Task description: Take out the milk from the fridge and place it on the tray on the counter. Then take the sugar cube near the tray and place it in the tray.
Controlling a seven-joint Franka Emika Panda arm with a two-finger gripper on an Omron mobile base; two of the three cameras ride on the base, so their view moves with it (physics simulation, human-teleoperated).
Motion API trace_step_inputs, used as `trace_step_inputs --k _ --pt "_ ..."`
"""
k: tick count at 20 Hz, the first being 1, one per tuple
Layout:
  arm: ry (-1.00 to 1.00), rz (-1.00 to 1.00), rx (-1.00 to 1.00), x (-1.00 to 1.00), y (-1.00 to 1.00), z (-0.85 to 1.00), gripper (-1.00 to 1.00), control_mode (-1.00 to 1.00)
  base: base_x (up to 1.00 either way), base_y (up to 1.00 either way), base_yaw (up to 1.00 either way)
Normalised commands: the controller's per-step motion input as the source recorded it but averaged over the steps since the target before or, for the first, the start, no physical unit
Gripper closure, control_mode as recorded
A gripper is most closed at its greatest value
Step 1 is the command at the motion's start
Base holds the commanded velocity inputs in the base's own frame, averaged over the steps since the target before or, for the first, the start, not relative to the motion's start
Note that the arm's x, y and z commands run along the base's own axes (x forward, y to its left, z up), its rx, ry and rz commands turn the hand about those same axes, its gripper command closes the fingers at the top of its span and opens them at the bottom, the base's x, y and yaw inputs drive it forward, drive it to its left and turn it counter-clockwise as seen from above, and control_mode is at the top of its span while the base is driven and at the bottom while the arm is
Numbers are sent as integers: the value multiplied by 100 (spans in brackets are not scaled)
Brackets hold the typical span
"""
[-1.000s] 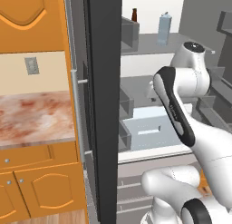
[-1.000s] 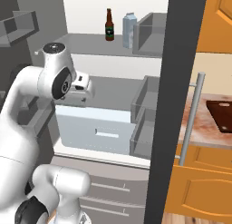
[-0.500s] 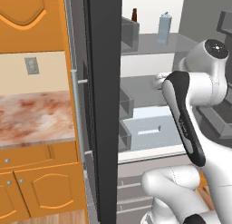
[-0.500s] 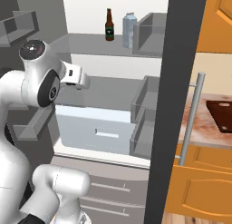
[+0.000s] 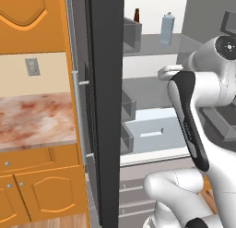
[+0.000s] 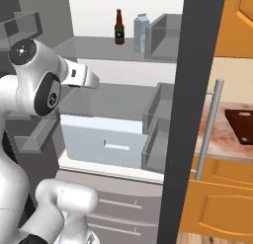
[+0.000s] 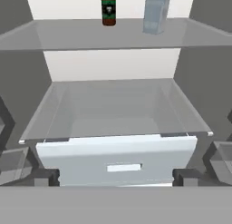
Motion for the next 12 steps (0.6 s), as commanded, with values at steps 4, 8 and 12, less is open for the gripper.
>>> trace_step_inputs --k 4,8,12 --pt "-11 -19 0 0 -3 55 -100 -100 0 0 0" --pt "-15 -17 0 2 -6 53 -100 -100 0 0 0" --pt "-16 -11 0 10 -25 44 -100 -100 0 0 0"
